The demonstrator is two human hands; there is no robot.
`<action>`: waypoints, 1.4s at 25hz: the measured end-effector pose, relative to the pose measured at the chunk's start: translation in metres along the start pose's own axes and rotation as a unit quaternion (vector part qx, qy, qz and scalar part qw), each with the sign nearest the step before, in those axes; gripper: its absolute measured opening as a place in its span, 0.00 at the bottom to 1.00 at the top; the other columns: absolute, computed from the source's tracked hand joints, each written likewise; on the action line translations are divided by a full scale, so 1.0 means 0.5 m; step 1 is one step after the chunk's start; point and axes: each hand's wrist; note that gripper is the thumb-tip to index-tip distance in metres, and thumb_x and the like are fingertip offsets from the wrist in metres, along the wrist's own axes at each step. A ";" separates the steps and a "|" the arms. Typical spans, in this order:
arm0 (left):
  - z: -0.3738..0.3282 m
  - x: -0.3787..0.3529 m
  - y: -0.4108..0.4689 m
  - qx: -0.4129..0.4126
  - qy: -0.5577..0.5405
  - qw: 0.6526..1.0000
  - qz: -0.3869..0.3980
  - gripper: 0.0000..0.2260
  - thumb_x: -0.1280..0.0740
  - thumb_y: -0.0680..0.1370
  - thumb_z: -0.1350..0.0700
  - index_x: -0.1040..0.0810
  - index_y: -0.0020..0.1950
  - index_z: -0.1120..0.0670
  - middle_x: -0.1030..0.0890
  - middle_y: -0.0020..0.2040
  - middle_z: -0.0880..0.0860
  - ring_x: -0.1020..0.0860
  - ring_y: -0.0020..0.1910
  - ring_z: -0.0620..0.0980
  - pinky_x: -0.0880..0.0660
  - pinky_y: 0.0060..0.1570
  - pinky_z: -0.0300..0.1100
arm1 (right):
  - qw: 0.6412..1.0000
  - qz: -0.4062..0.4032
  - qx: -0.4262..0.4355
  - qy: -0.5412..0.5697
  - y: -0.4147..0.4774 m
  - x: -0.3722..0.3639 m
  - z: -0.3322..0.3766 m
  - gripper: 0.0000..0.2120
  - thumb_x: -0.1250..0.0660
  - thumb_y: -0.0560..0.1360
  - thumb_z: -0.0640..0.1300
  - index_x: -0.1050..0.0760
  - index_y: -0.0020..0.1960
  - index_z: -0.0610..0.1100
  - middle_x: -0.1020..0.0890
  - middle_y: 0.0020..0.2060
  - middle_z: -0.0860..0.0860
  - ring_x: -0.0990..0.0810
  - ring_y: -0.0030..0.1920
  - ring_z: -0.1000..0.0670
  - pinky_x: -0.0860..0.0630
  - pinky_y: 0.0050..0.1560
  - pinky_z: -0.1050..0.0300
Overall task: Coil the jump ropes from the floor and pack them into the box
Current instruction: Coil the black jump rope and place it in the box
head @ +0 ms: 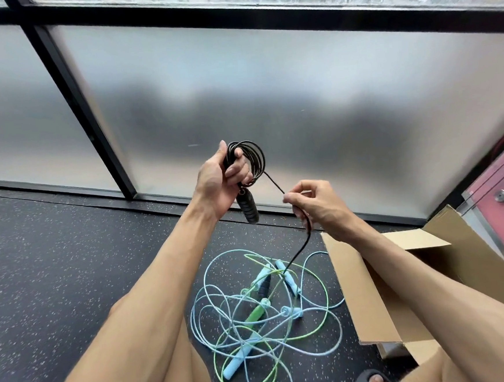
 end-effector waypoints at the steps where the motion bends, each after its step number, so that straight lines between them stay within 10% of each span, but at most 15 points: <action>1: 0.001 -0.001 0.001 -0.003 0.017 1.000 -0.011 0.21 0.51 0.86 0.48 0.29 0.39 0.56 0.41 0.22 0.46 0.44 0.21 0.44 0.39 0.27 0.38 | 1.000 -0.013 0.017 -0.002 -0.002 0.002 0.004 0.08 0.31 0.77 0.38 0.23 0.45 0.32 0.25 0.24 0.48 0.31 0.21 0.50 0.34 0.19 0.62; 8: 0.018 -0.003 0.004 0.015 0.124 0.992 -0.023 0.21 0.50 0.86 0.50 0.29 0.39 0.57 0.42 0.21 0.46 0.45 0.20 0.44 0.38 0.25 0.39 | 0.989 -0.086 0.099 0.073 -0.010 0.009 0.051 0.08 0.32 0.78 0.38 0.23 0.44 0.32 0.24 0.25 0.44 0.30 0.20 0.47 0.32 0.20 0.60; 16: 0.016 0.000 0.001 0.037 -0.015 0.999 0.009 0.19 0.48 0.82 0.53 0.31 0.33 0.55 0.42 0.19 0.45 0.47 0.19 0.44 0.44 0.22 0.37 | 0.991 -0.124 0.053 -0.009 0.018 0.043 -0.010 0.11 0.34 0.80 0.40 0.26 0.46 0.30 0.27 0.24 0.46 0.32 0.20 0.48 0.32 0.21 0.58; 25: 0.023 -0.012 0.011 -0.047 -0.074 0.995 -0.044 0.19 0.51 0.85 0.51 0.25 0.48 0.59 0.34 0.30 0.49 0.36 0.28 0.47 0.33 0.39 0.42 | 0.981 0.154 -0.113 -0.039 -0.006 0.001 -0.051 0.06 0.38 0.82 0.41 0.30 0.52 0.37 0.18 0.37 0.39 0.16 0.37 0.41 0.17 0.45 0.42; 30: 0.016 0.007 0.017 -0.145 0.027 0.981 -0.124 0.15 0.46 0.85 0.53 0.25 0.49 0.61 0.27 0.33 0.53 0.27 0.31 0.51 0.28 0.41 0.44 | 0.958 0.210 -0.165 -0.106 -0.019 -0.021 -0.083 0.03 0.35 0.80 0.39 0.29 0.52 0.41 0.15 0.47 0.36 0.16 0.52 0.37 0.20 0.51 0.48; 35: 0.022 0.016 0.026 -0.246 0.247 0.917 -0.193 0.13 0.43 0.85 0.54 0.25 0.49 0.61 0.22 0.32 0.54 0.22 0.29 0.52 0.26 0.36 0.41 | 0.982 0.134 -0.111 -0.068 -0.018 -0.027 -0.064 0.05 0.35 0.80 0.36 0.31 0.52 0.37 0.17 0.37 0.37 0.17 0.34 0.40 0.20 0.35 0.52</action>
Point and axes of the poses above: each hand's wrist, its own y-axis towards the middle knuckle, its own x-axis out of the back of the hand, z = x × y
